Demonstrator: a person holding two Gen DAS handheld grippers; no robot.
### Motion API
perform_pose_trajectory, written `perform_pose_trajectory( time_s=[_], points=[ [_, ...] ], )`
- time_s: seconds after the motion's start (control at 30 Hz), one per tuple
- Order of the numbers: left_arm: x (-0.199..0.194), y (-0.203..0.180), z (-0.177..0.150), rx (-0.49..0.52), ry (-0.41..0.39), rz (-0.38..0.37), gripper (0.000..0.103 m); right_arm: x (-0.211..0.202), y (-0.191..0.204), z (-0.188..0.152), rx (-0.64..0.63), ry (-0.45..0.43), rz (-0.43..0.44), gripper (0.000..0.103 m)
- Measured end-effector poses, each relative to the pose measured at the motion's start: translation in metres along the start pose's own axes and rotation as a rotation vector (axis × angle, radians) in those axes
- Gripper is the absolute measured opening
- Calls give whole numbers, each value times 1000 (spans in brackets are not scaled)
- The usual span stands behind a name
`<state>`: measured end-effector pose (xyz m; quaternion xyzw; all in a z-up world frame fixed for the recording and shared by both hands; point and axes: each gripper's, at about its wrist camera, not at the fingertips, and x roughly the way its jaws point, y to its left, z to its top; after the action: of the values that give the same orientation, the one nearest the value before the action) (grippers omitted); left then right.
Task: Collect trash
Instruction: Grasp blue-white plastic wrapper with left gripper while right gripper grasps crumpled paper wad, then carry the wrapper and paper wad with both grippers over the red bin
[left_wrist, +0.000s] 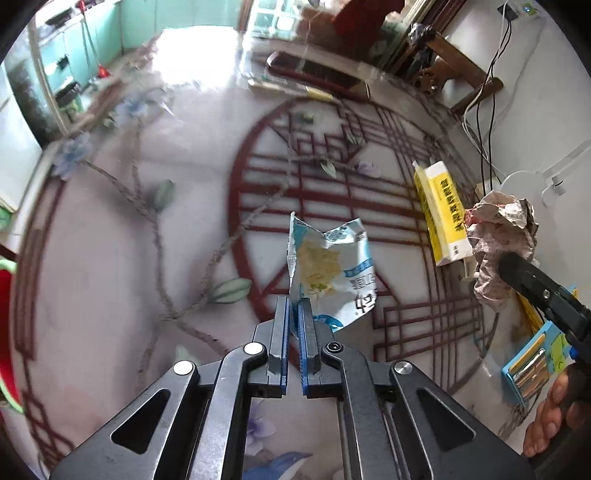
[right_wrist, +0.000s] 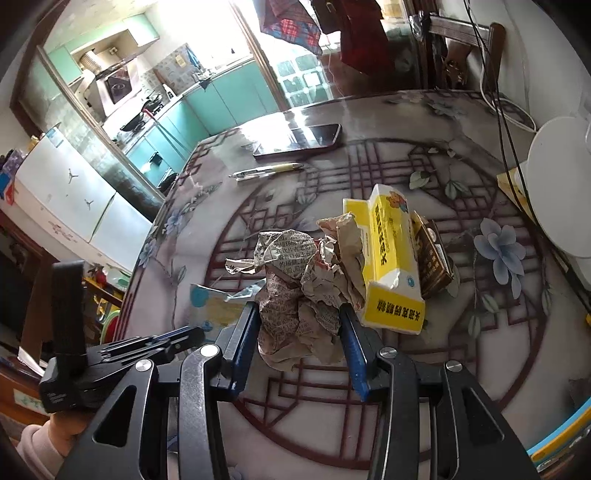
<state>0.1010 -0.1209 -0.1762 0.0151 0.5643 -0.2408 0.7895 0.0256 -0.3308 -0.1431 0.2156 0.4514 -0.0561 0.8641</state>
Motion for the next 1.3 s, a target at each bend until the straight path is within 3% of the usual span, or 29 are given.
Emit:
perform_pose_trajectory(
  time_s=[0.1,0.4,0.8,1.3],
  points=[
    [-19,5,-8,0,-55,57,4,-5,6,0,-10,-10,0,42],
    [-41,16,-25,-2,-84,95,4,-15,25,-7,-45,-18,-12,42],
    [-64,35,-53,-38,-111,88,4,-26,58,-22,-117,-17,-10,42],
    [-76,51,-68,-42,-114,85,4,-32,70,-34,-129,-16,-7,42]
  ],
)
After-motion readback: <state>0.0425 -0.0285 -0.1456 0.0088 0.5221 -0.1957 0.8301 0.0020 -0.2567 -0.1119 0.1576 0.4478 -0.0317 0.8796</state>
